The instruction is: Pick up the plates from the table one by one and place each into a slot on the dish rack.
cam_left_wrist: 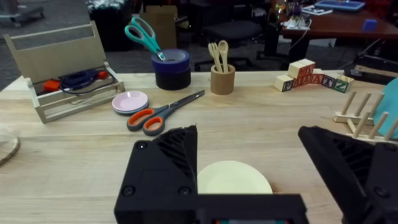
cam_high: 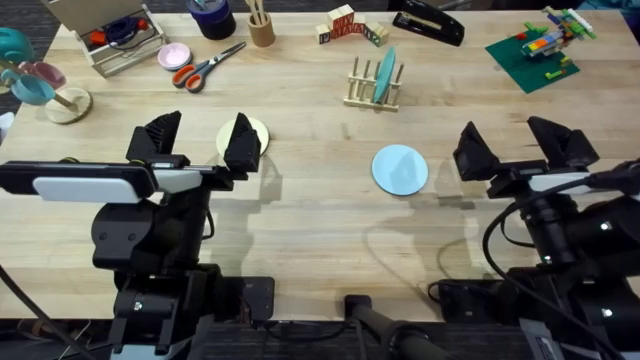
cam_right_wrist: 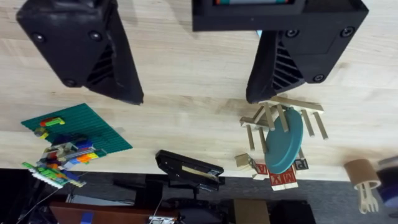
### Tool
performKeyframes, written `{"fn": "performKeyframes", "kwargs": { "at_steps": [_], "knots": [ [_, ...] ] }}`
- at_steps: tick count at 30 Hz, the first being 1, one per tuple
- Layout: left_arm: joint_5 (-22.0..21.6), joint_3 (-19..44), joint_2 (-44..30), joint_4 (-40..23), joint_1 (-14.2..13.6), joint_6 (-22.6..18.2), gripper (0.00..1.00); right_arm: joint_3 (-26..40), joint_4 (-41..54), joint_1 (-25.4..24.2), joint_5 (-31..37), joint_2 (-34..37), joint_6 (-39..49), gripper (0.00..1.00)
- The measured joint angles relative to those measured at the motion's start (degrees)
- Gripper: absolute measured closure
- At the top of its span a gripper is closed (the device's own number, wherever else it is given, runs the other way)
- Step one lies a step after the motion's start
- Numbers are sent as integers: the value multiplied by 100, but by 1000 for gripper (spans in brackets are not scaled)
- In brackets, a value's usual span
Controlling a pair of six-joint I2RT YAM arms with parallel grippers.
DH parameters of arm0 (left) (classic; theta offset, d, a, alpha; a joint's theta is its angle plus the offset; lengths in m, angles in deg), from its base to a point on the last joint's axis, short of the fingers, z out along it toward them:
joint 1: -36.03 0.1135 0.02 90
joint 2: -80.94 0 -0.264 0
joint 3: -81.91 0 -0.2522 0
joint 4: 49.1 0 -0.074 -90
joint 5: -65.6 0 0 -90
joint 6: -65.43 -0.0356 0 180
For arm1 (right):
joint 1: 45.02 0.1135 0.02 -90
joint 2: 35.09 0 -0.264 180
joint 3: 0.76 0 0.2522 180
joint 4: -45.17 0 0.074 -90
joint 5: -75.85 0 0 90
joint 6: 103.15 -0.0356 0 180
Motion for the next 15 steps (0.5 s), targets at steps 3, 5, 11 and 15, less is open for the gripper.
{"fn": "performKeyframes", "kwargs": {
  "at_steps": [3,5,11,15],
  "knots": [
    [0,0,0,0,0,0,8,0,-2,0,0,2,0,6],
    [0,0,0,0,0,0,8,0,-1,0,0,2,0,6],
    [2,0,0,65,0,0,8,-4,-111,0,0,3,0,6],
    [41,2,0,367,0,16,8,-2,-693,0,0,2,0,6]
  ]
}}
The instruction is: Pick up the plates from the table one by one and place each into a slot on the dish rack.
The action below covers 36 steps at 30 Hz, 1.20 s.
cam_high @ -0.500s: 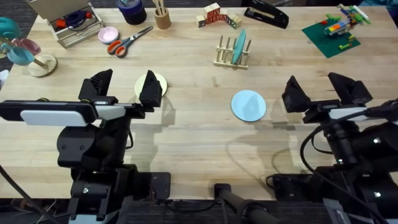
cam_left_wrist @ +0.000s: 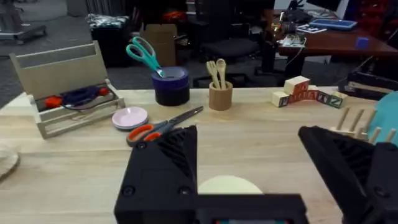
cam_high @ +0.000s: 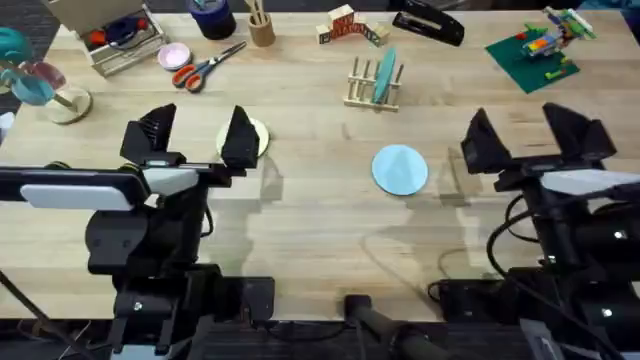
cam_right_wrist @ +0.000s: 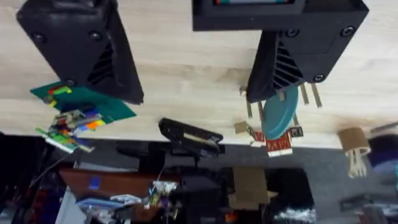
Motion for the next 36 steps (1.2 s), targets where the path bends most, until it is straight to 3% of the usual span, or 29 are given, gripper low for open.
{"fn": "performKeyframes", "kwargs": {
  "at_steps": [8,17,36],
  "knots": [
    [69,464,0,-569,0,250,8,303,120,0,0,2,0,7],
    [-35,1900,-240,-1766,0,289,8,1772,1178,0,2,658,0,6],
    [-104,5727,-4480,-5201,0,287,7,5333,4146,0,0,4106,0,5]
  ]
}}
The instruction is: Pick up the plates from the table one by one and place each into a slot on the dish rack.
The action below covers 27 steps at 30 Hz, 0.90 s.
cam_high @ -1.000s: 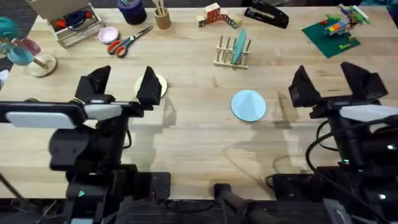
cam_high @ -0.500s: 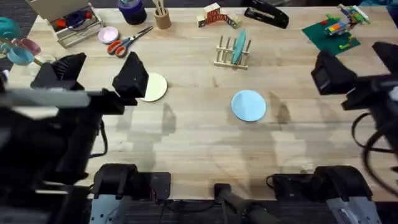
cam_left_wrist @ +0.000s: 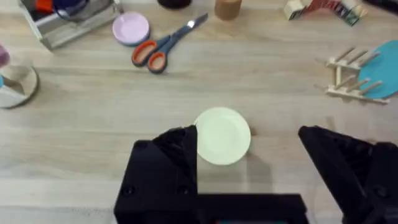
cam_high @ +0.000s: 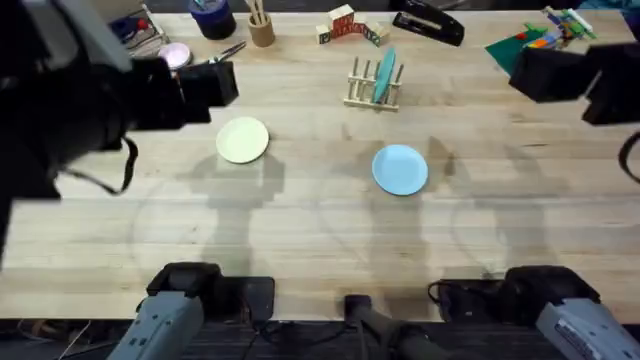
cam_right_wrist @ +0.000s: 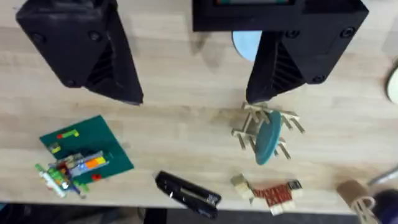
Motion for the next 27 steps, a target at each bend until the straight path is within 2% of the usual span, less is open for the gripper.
{"fn": "performKeyframes", "kwargs": {
  "at_steps": [6,15,16,21,22,24,27],
  "knots": [
    [0,507,-917,-226,0,-1,7,345,138,0,0,739,0,6],
    [-2,527,-1365,-182,0,-1,7,345,123,0,0,872,-1,5],
    [-1,527,-1375,-184,0,26,54,345,123,0,0,871,0,5],
    [15,527,-1380,-182,15,20,819,345,121,0,0,871,0,6],
    [58,527,-1380,-182,51,-2,923,345,121,0,0,871,0,5],
    [247,527,-1392,-187,226,-38,956,345,121,0,0,873,-1,6],
    [826,529,-1473,-269,766,-236,959,345,121,0,0,872,-1,6]
  ]
}}
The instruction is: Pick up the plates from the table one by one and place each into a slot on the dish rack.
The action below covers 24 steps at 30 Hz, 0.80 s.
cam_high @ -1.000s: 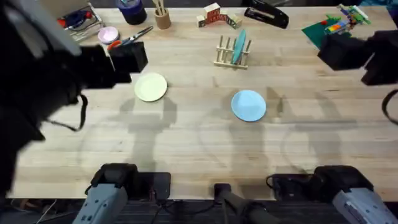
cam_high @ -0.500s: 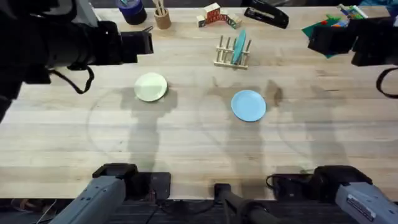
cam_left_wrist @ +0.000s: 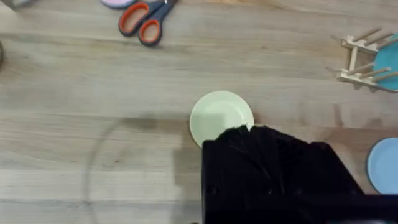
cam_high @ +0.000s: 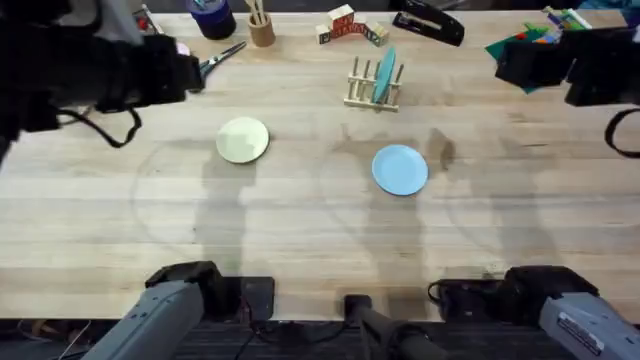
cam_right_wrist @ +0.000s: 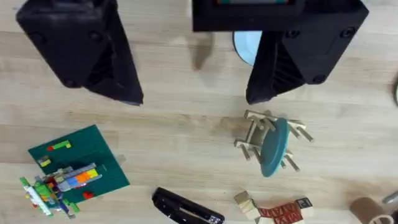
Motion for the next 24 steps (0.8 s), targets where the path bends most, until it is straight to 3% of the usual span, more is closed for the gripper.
{"fn": "performKeyframes", "kwargs": {
  "at_steps": [6,11,14,18,24],
  "knots": [
    [1602,7,-581,-314,1375,-622,961,0,0,0,0,2,1,6],
    [2696,7,-1330,-525,2117,-1176,961,0,0,0,0,1,-1,6],
    [3094,7,-1749,-559,2315,-1446,962,0,0,0,0,1,-1,6],
    [3527,7,-2254,-555,2370,-1792,962,0,0,0,0,2,1,6],
    [3774,9,-2896,-533,2368,-2118,962,0,0,0,0,2,1,6]
  ]
}}
